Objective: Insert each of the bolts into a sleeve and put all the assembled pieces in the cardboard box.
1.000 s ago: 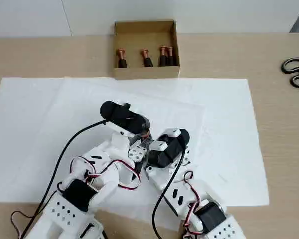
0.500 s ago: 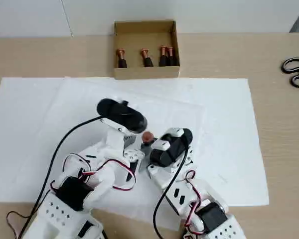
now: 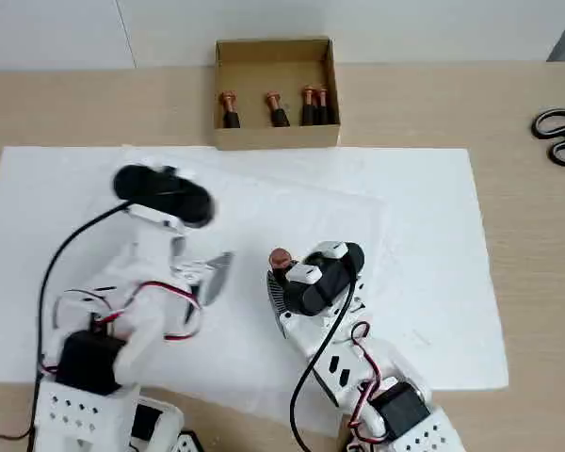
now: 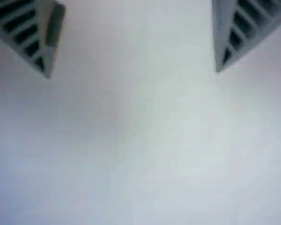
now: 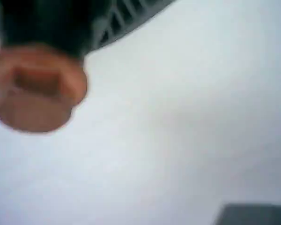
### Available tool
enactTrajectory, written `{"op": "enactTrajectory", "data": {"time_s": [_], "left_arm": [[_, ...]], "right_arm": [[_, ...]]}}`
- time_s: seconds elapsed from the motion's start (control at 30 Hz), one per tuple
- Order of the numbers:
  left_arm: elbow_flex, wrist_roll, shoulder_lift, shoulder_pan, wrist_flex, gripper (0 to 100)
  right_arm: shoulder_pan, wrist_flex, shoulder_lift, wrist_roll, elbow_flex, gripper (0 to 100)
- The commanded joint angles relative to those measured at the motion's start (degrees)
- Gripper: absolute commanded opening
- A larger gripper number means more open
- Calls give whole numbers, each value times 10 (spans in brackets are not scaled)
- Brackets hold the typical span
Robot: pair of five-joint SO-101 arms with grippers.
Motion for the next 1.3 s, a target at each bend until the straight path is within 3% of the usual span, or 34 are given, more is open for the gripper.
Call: {"op": "enactTrajectory", "data": {"time_s": [0.0, 0.2, 0.37, 0.7, 0.87, 1.17, 1.27], "left_arm": [[-22, -20, -4, -61, 20, 213], [-16, -24, -4, -99, 29, 212], [3, -22, -4, -98, 26, 211], [2, -20, -4, -98, 27, 211], [4, -20, -4, -98, 30, 211], [17, -20, -4, -101, 28, 211], [34, -20, -4, -101, 26, 211]], "right_arm": [[0, -8, -7, -1, -13, 4], [80, 31, -6, 0, -60, 4], [117, 55, 16, 45, -154, 4], [157, 36, 381, 58, -477, 4], [157, -73, 590, 55, -617, 4], [189, -389, 950, 59, -782, 4], [203, -440, 1064, 59, -855, 4]]}}
